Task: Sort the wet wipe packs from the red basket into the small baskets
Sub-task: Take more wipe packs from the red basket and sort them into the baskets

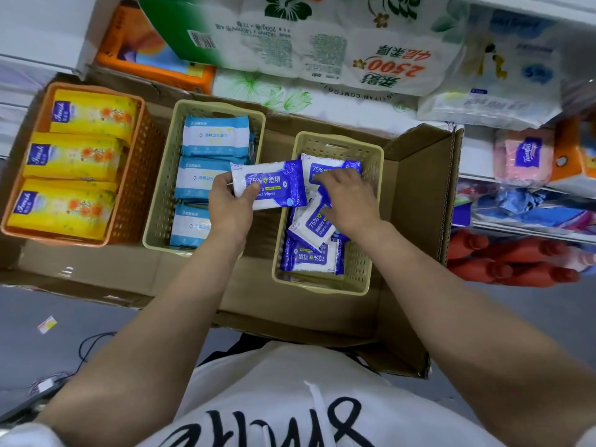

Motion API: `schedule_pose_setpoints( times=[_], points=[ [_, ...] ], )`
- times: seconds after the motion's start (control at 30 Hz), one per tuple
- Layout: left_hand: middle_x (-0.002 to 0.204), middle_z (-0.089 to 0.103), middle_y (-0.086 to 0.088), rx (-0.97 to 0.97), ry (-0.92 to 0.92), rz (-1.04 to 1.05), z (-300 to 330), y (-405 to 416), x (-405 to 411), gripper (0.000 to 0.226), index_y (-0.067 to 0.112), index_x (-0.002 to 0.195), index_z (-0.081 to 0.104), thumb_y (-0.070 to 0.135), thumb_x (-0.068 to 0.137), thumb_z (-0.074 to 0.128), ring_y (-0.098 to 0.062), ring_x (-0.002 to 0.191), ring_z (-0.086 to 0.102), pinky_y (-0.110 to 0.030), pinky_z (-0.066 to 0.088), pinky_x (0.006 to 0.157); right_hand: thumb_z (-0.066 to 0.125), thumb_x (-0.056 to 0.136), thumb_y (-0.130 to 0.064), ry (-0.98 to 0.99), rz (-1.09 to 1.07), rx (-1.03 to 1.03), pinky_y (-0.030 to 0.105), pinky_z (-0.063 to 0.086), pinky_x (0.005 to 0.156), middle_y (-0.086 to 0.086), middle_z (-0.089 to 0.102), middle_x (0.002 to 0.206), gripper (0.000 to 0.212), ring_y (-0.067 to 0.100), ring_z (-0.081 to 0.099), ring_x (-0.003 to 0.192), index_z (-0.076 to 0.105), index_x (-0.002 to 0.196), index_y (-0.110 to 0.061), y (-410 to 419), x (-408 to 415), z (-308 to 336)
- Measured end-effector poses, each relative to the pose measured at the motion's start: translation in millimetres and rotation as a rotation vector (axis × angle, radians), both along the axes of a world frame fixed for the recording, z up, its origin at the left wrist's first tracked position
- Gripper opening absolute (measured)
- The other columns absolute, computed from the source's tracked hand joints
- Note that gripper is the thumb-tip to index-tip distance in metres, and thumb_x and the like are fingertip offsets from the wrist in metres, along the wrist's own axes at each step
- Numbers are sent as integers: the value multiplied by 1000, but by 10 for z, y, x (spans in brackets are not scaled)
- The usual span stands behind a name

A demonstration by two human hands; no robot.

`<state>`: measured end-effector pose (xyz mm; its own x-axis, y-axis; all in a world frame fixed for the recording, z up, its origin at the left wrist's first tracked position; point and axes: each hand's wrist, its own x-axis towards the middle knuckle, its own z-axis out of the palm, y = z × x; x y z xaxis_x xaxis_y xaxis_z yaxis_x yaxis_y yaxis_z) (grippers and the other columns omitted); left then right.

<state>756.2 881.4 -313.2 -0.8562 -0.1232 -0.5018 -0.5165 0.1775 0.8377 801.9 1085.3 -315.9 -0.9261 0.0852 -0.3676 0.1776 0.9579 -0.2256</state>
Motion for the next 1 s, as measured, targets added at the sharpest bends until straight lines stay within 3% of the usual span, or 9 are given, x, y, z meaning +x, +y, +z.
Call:
schedule_pose_setpoints(
  times=[0.07,0.13,0.23,0.33,0.4,0.5,0.8,0.9,1.0],
  points=[
    [95,64,15,-8,-2,-1,-5,-2,2,31,25,112,50,27,89,71,-2,87,67,-15,52,64,71,85,-17,-88,216,11,45,34,108,1,43,149,66,25,30,141,43,143,-27,-9,-53,-35],
    [98,64,12,-9,-4,1,-13,-8,-1,31,25,112,50,27,89,71,-4,89,68,-18,53,68,74,83,-26,-121,264,86,43,35,105,3,49,141,61,25,35,134,47,138,-27,7,-61,-90],
    [101,65,9,8,-5,8,-23,-24,-5,32,24,114,51,26,89,71,-6,92,68,-20,54,71,74,81,-42,-120,190,186,39,39,92,5,57,123,49,26,43,122,58,124,-26,32,-35,-116],
    [102,65,8,10,0,7,-20,-26,-13,32,24,114,50,26,89,71,-6,91,68,-19,54,69,74,83,-42,-212,66,46,34,44,79,2,64,110,32,24,55,110,68,109,-24,15,52,-120],
    [103,65,7,5,0,4,-14,-13,-14,32,24,113,50,27,89,71,-6,90,68,-17,53,65,74,84,-40,-330,25,-48,33,49,79,0,67,109,26,22,61,104,71,104,-23,-41,163,-147],
    [104,65,6,-9,5,-9,-11,9,-8,32,25,113,49,27,89,71,-6,90,68,-17,52,65,69,89,-35,-403,61,-31,36,53,86,3,66,115,28,25,61,107,69,112,-20,-140,321,-209],
    [97,64,11,10,14,-21,-34,36,27,31,24,112,50,25,89,71,-4,88,67,-15,51,65,63,93,-29,-129,46,-27,35,49,90,5,62,120,30,22,50,117,65,120,-16,-210,501,-283],
    [98,64,10,16,14,-19,-30,33,28,32,23,114,50,24,89,71,-4,88,67,-14,50,64,71,87,-30,95,-152,-76,37,48,95,6,55,127,46,24,47,121,54,127,-16,-231,470,-294],
    [101,65,8,13,9,-18,-24,38,24,33,22,116,50,25,89,71,-5,90,67,-14,51,64,72,86,-32,66,-253,-79,43,43,104,5,44,142,66,25,37,133,41,143,-18,-176,346,-318]
  ],
)
